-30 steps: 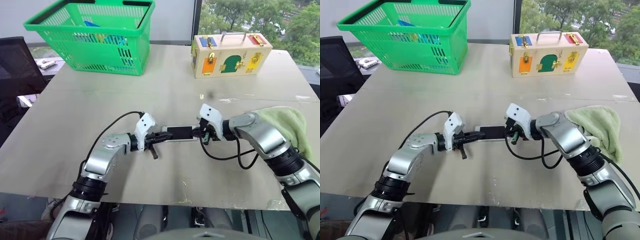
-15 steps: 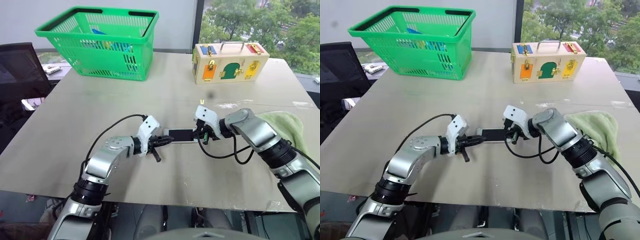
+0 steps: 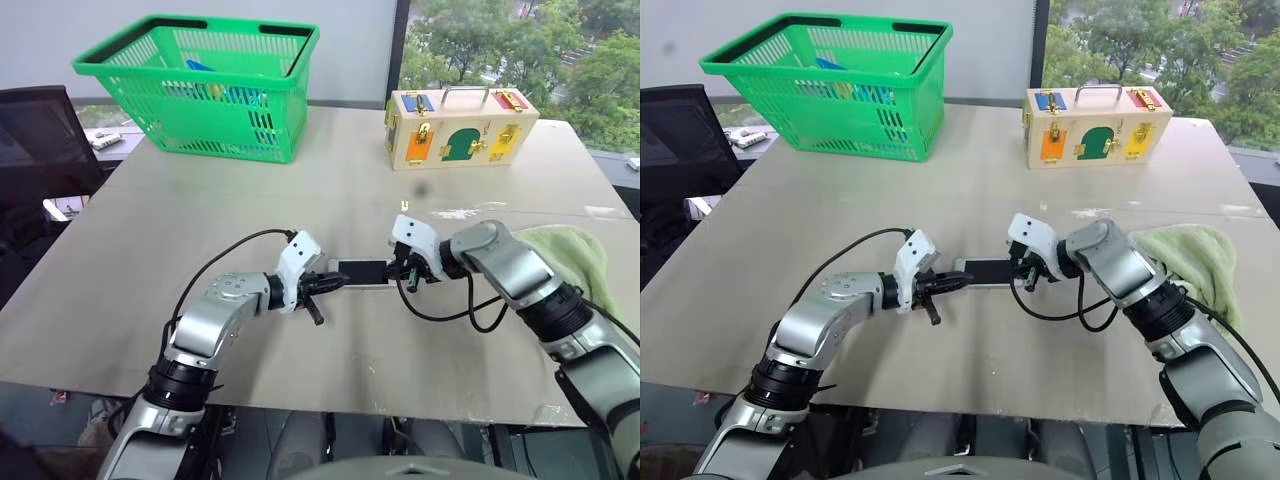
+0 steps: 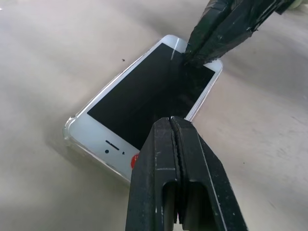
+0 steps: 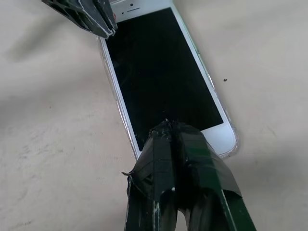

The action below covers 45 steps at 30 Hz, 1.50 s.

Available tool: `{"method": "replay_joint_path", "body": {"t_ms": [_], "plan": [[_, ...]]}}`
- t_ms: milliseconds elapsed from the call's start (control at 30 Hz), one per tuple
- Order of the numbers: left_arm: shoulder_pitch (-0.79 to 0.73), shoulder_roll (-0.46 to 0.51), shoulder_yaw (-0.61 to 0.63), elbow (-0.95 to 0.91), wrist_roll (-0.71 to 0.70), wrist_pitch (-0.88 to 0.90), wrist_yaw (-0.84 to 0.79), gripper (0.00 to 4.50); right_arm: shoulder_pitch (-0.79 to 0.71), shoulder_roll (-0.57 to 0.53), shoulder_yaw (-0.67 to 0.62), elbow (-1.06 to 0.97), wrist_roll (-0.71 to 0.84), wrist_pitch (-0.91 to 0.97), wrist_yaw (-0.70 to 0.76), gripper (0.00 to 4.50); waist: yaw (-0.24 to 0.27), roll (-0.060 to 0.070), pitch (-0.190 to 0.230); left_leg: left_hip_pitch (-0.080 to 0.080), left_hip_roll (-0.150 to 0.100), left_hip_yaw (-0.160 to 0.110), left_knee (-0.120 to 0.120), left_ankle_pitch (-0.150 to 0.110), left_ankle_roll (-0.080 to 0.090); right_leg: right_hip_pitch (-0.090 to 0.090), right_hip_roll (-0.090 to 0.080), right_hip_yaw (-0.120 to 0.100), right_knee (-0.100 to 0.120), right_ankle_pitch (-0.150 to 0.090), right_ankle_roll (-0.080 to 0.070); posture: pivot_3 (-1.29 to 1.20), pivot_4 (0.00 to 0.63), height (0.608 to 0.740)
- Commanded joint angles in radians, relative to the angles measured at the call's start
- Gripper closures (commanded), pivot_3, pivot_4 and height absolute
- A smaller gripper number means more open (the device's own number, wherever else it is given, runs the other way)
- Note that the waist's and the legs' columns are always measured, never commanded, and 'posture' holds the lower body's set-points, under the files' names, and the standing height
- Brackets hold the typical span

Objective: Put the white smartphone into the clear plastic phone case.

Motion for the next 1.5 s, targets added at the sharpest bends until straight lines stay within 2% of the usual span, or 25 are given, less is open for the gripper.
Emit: {"method": "replay_joint_path", "body": {"t_ms": [33, 167, 367, 667, 833, 1167, 1400, 1500], "plan": [[-0.004, -0.002, 0.003, 0.009, 0.0, -0.039, -0.011, 4.5, 0.094, -0.065, 0.089, 0.018, -0.028, 0.093, 0.021, 4.47, 0.0, 0.005, 0.004, -0.001, 0.0, 0.0, 0.0, 0.0, 0.0, -0.001, 0.0, 0.0, -0.001, 0.0, 0.0, 0.0, 0.15, 0.74], [-0.003, -0.006, -0.001, 0.049, 0.009, -0.076, -0.022, 4.5, 0.095, -0.096, 0.106, -0.019, -0.027, 0.107, 0.045, 4.47, 0.002, 0.006, 0.005, -0.001, -0.001, 0.0, -0.005, 0.0, 0.0, -0.001, -0.001, -0.003, -0.004, 0.0, 0.0, 0.0, 0.15, 0.74], [0.002, -0.008, -0.006, 0.091, 0.019, -0.123, -0.037, 4.5, 0.06, -0.088, 0.191, 0.078, -0.109, 0.075, 0.046, 4.47, 0.001, 0.003, 0.003, 0.0, -0.001, 0.0, -0.008, 0.0, 0.0, -0.001, -0.001, -0.004, -0.005, 0.0, 0.0, 0.0, 0.15, 0.74], [0.016, -0.011, -0.007, 0.123, 0.028, -0.165, -0.045, 4.5, 0.025, -0.066, 0.298, 0.156, -0.199, -0.012, 0.126, 4.47, 0.0, 0.0, 0.0, 0.001, -0.001, 0.0, -0.008, 0.0, 0.0, -0.001, -0.006, -0.009, -0.008, 0.0, 0.0, 0.0, 0.15, 0.74], [0.017, -0.015, -0.008, 0.133, 0.029, -0.177, -0.049, 4.5, 0.021, -0.019, 0.287, 0.213, -0.24, -0.033, 0.129, 4.47, -0.001, -0.001, -0.006, 0.003, -0.001, 0.0, -0.015, 0.0, 0.0, -0.001, -0.007, -0.009, -0.013, 0.0, 0.0, 0.0, 0.15, 0.74], [0.018, -0.017, -0.008, 0.14, 0.03, -0.186, -0.051, 4.5, 0.045, -0.002, 0.261, 0.242, -0.275, -0.049, 0.152, 4.47, 0.0, 0.001, -0.015, 0.003, -0.001, 0.0, -0.019, 0.0, 0.0, -0.001, -0.007, -0.01, -0.017, 0.0, 0.0, 0.0, 0.15, 0.74], [0.014, -0.015, 0.007, 0.122, 0.021, -0.171, -0.042, 4.5, 0.08, 0.052, 0.081, 0.159, -0.187, -0.065, 0.093, 4.47, -0.001, 0.002, -0.015, 0.003, 0.0, 0.0, -0.02, 0.0, -0.001, -0.001, -0.007, -0.01, -0.017, 0.0, 0.0, 0.0, 0.15, 0.74], [0.014, -0.038, 0.063, 0.094, -0.037, -0.154, -0.025, 4.5, 0.107, 0.091, -0.081, 0.074, -0.111, -0.105, 0.035, 4.47, -0.003, 0.002, -0.006, 0.002, 0.0, 0.0, -0.021, -0.001, -0.001, -0.002, -0.007, -0.011, -0.018, 0.0, 0.0, 0.0, 0.15, 0.74]]}}
